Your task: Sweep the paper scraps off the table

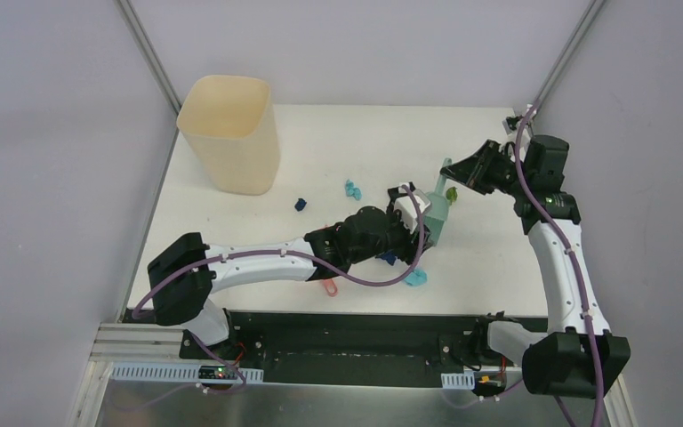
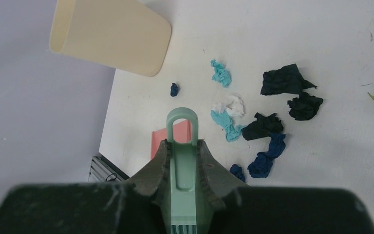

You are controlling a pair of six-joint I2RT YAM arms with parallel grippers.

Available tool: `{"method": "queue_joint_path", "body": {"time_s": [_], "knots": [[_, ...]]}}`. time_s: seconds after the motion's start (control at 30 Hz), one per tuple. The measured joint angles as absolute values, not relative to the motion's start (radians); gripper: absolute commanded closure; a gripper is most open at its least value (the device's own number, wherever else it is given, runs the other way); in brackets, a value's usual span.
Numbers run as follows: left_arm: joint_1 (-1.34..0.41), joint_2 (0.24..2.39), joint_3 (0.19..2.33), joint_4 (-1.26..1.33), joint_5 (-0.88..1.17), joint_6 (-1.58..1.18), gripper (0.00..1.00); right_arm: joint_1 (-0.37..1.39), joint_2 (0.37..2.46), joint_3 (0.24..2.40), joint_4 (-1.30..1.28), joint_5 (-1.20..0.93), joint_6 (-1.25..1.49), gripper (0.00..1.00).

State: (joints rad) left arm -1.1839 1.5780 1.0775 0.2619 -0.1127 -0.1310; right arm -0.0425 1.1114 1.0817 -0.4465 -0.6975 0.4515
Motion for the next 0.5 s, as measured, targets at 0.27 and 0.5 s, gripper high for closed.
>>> {"method": "queue_joint_path", "body": {"time_s": [0.27, 0.5], "knots": [[-1.184, 1.582, 1.085, 0.244, -0.130, -0.096, 0.99, -0.043, 1.111, 1.048, -0.438, -0.727, 0.470, 0.98], [-1.184, 1.567, 1.092, 0.137, -0.153, 0.005, 1.00, -0.048, 1.100, 0.997, -0.391, -0.854, 0.408, 0.38]]}}
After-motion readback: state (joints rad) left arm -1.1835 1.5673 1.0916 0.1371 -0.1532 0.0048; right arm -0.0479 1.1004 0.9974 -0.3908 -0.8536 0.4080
